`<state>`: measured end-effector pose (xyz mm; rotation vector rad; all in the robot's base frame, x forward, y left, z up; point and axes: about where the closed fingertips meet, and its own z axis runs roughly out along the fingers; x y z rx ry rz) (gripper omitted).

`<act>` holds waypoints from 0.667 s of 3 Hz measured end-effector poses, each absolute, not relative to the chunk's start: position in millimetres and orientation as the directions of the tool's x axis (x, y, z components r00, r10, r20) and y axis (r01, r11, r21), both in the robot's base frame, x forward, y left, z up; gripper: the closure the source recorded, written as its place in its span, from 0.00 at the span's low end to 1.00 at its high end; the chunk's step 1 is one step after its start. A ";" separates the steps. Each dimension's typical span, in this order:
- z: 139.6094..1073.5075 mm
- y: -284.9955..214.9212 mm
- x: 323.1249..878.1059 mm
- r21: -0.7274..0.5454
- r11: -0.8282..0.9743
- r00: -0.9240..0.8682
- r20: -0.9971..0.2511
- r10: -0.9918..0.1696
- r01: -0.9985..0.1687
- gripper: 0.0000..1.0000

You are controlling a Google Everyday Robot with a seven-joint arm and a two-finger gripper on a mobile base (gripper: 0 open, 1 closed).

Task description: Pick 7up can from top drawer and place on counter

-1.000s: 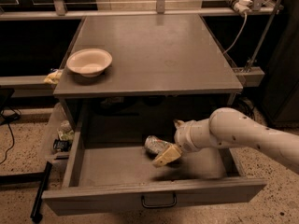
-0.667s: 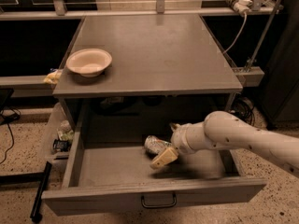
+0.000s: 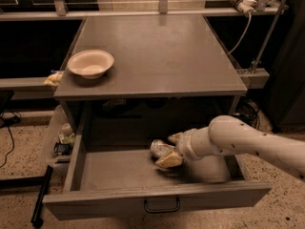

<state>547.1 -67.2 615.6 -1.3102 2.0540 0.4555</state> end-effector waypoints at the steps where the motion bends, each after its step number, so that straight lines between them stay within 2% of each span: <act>1: 647.4 -77.3 534.6 -0.093 0.433 -0.275 -0.649 -0.709 -0.897 0.69; 2: 696.1 -88.7 524.5 -0.150 0.424 -0.261 -0.596 -0.760 -0.893 0.93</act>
Offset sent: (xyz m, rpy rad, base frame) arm -0.0340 -0.0391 0.1495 -0.2422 -0.0808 -0.0093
